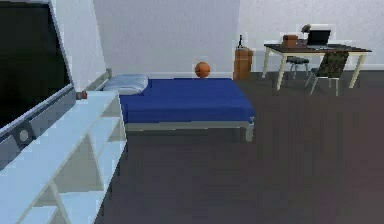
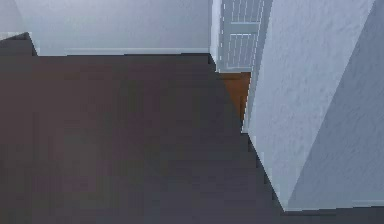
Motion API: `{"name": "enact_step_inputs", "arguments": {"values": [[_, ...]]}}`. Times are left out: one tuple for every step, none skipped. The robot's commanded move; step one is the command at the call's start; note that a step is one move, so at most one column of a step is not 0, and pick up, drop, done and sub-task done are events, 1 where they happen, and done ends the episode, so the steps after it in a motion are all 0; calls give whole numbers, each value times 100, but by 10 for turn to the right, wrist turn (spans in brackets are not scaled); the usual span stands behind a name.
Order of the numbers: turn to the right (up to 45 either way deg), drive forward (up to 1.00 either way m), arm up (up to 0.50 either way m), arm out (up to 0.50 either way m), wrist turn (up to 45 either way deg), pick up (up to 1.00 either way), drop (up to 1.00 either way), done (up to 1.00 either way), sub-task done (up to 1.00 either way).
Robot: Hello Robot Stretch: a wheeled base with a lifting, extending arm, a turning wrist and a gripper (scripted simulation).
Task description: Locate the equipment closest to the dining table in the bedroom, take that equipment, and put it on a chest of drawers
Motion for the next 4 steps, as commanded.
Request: {"name": "enact_step_inputs", "arguments": {"values": [[0,5,0,0,0,0,0,0,0],[360,0,0,0,0,0,0,0,0],[0,100,0,0,0,0,0,0,0],[0,100,0,0,0,0,0,0,0]]}}
